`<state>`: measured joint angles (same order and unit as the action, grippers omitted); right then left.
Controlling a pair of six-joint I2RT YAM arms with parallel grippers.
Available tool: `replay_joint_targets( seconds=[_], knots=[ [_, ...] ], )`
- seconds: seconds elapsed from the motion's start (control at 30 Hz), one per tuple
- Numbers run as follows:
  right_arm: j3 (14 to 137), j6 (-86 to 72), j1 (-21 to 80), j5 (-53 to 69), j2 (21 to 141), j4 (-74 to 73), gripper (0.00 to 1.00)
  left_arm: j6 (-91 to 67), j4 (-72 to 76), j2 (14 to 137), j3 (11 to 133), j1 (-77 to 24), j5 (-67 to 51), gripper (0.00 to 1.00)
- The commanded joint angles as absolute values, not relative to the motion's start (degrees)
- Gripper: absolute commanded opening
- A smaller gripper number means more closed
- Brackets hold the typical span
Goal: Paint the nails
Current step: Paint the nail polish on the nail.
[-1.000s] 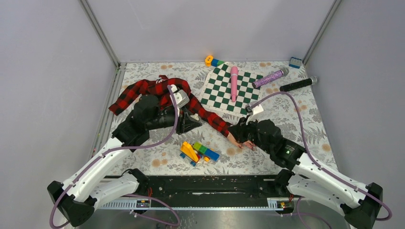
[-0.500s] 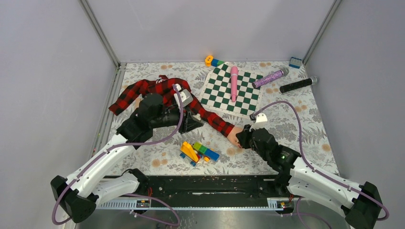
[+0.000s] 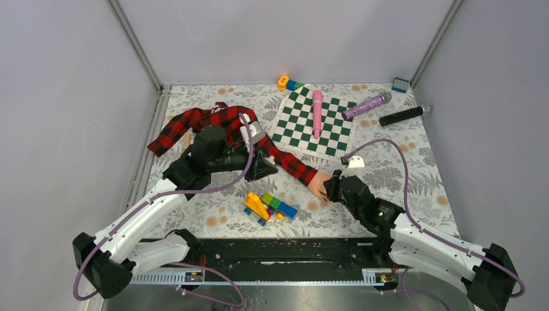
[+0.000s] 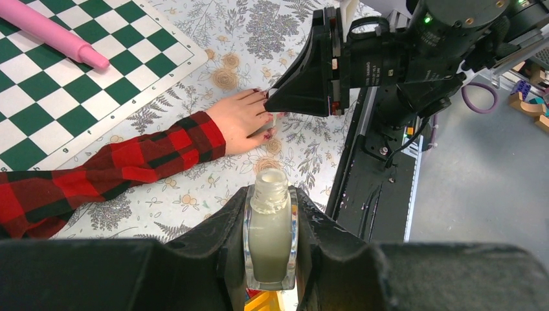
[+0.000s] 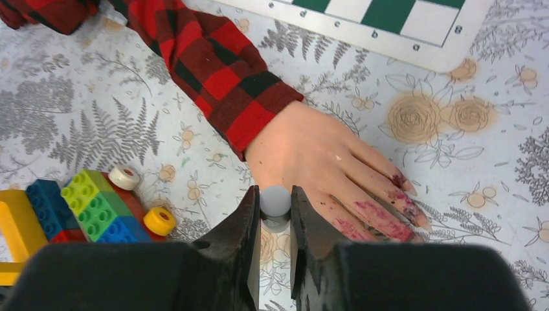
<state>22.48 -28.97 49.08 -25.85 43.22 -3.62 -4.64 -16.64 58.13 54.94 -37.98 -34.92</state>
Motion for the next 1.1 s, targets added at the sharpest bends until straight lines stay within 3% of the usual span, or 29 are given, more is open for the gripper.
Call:
replay_joint_targets(
  seconds=[0.0, 1.07],
  knots=[
    [20.03, -31.88, 48.87, -29.39, 44.04, -1.19, 0.00, -5.37, -13.09, 57.74, 57.04, -38.30, -37.00, 0.00],
    [15.25, -34.32, 48.86, -32.03, 46.96, 3.88, 0.00, -5.41, -13.26, 58.27, 57.22, -38.25, -36.70, 0.00]
  ],
)
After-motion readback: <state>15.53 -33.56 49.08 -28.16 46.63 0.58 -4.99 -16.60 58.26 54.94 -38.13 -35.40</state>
